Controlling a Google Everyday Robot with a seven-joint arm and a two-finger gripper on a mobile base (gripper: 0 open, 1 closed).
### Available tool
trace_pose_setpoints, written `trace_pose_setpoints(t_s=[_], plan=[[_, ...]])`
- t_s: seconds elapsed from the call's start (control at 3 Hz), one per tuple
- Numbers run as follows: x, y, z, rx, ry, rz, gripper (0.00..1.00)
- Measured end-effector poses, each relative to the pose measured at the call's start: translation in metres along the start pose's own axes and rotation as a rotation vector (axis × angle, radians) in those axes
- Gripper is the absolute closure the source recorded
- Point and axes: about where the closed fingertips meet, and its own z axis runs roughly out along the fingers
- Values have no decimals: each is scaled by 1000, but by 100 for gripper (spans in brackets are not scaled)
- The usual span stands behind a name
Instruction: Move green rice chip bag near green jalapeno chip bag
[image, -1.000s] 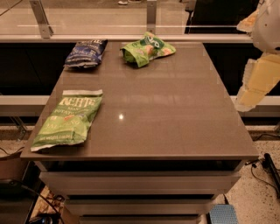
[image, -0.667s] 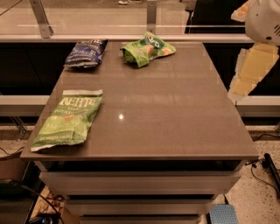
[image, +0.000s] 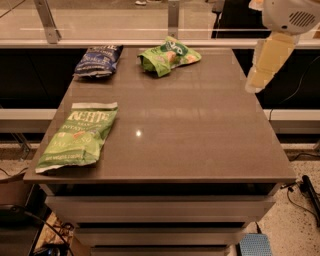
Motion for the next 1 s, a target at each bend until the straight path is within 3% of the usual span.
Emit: trace_pose_setpoints(t_s=[0.33, 0.67, 1.0], plan=[[-18, -45, 55, -8, -50, -40, 0], [-18, -45, 55, -8, -50, -40, 0], [-26, -63, 61, -4, -33, -69, 0]])
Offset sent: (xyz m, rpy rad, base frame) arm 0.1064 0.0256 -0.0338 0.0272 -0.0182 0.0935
